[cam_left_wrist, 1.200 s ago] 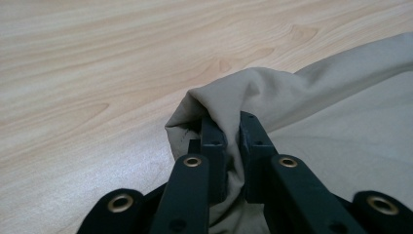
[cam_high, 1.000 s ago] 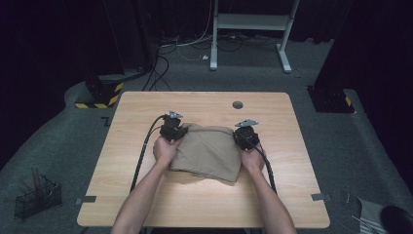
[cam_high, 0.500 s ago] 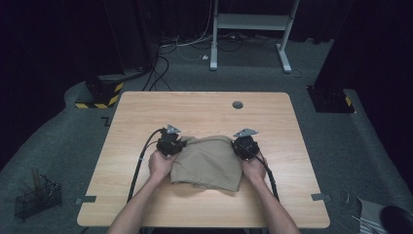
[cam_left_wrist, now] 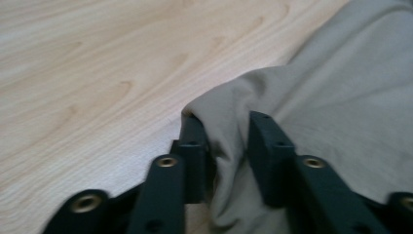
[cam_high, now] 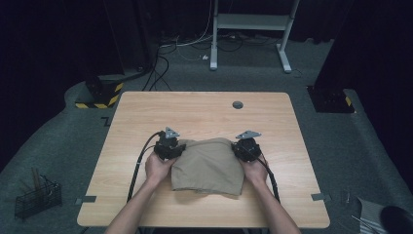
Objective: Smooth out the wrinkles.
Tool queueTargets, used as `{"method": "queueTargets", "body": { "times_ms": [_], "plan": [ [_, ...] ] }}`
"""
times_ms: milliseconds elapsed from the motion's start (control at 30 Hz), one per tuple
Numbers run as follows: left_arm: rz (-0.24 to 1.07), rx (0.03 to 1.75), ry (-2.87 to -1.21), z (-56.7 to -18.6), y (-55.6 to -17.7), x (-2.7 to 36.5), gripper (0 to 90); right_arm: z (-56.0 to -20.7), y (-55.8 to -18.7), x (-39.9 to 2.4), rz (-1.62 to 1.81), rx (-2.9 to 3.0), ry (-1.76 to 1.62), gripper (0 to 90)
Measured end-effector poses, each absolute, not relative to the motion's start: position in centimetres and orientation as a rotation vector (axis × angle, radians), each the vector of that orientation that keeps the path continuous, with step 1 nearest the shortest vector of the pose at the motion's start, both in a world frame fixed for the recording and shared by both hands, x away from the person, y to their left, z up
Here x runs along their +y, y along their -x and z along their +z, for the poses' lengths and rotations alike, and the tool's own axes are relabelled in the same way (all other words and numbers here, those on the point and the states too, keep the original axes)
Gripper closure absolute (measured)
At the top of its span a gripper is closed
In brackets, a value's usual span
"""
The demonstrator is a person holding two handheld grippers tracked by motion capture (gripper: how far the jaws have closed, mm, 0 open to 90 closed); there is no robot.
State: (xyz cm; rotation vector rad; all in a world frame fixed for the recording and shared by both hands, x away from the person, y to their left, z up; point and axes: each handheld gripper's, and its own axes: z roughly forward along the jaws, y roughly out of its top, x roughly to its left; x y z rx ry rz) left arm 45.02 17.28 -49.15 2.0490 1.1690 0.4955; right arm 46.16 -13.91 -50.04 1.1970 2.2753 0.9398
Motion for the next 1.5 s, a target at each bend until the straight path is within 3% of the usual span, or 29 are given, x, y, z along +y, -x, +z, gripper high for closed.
{"method": "queueTargets", "body": {
  "times_ms": [67, 300, 467, 700, 1033, 1233, 1500],
  "plan": [
    [0.478, 1.188, -2.012, -48.7, -44.9, 17.7, 53.9, -49.6, -46.1, -14.4, 0.982, 2.243, -1.221, 68.0],
    [0.500, 1.118, -1.939, -46.2, -43.3, 17.5, 40.8, -47.5, -45.0, -14.9, 1.122, 2.169, -1.186, 61.5],
    [0.464, 1.004, -2.008, -45.7, -42.7, 15.4, 38.2, -46.8, -44.4, -12.7, 1.166, 2.221, -1.082, 60.2],
    [0.374, 1.018, -2.032, -48.9, -41.9, 15.1, 36.1, -49.4, -44.9, -12.2, 1.167, 2.312, -1.141, 56.2],
    [0.466, 0.980, -2.044, -49.4, -40.2, 15.9, 35.6, -50.7, -43.9, -14.4, 1.077, 2.313, -1.185, 58.2],
    [0.529, 0.976, -2.081, -49.0, -38.9, 16.2, 24.0, -50.5, -43.8, -15.3, 1.057, 2.292, -1.212, 56.5],
    [0.519, 1.015, -2.058, -49.4, -37.3, 16.9, 24.1, -49.5, -42.3, -16.4, 1.073, 2.247, -1.208, 56.9]
  ]
}}
